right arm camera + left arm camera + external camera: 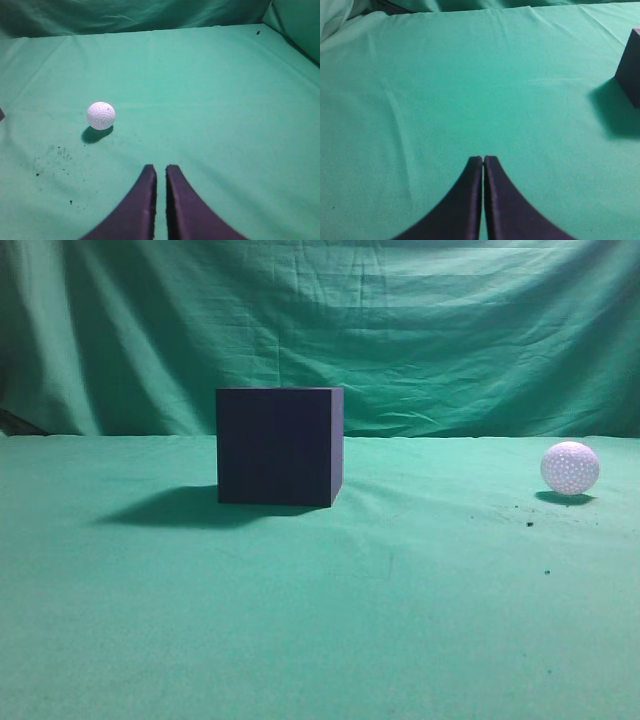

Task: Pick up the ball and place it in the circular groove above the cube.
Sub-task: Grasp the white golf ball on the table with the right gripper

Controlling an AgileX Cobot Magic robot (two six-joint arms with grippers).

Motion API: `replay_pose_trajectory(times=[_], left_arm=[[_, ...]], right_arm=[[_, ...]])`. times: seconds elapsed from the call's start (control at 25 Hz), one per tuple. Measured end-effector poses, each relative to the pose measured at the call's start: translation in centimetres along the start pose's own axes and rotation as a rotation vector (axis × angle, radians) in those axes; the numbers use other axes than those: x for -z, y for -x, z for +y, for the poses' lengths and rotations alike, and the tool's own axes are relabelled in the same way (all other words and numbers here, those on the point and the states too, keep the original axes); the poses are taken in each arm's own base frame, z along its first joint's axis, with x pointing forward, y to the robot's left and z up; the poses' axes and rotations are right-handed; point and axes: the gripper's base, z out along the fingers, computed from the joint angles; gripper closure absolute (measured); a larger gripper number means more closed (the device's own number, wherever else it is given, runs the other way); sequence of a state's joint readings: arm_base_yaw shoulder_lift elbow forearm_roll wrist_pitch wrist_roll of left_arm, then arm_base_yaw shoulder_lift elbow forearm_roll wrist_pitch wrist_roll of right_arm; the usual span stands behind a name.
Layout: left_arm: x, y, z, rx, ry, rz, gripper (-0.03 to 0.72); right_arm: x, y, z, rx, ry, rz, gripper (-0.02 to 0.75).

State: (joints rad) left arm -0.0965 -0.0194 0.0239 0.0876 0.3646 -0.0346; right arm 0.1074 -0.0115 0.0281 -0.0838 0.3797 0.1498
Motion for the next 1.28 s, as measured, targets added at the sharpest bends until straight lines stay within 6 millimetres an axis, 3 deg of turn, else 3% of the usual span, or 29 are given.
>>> replay_pose_trajectory(times=[0.76,1.04,1.12,1.28], left_arm=[[0.0,0.0,0.0,0.000,0.000,0.000,0.688],[0.0,0.0,0.0,0.000,0.000,0.000,0.688],[0.0,0.0,0.0,0.000,0.000,0.000,0.688],[0.0,0.0,0.0,0.000,0.000,0.000,0.688]], right_arm=[[0.0,0.2,0.0,0.003,0.002,-0.020,0.692],[0.9,4.0,0.6,-0.013,0.070,-0.454,0.692],[1.2,4.6,0.6,-0.013,0.071,-0.472,0.692],[1.2,7.3,0.7,-0.011,0.045,-0.293,0.692]])
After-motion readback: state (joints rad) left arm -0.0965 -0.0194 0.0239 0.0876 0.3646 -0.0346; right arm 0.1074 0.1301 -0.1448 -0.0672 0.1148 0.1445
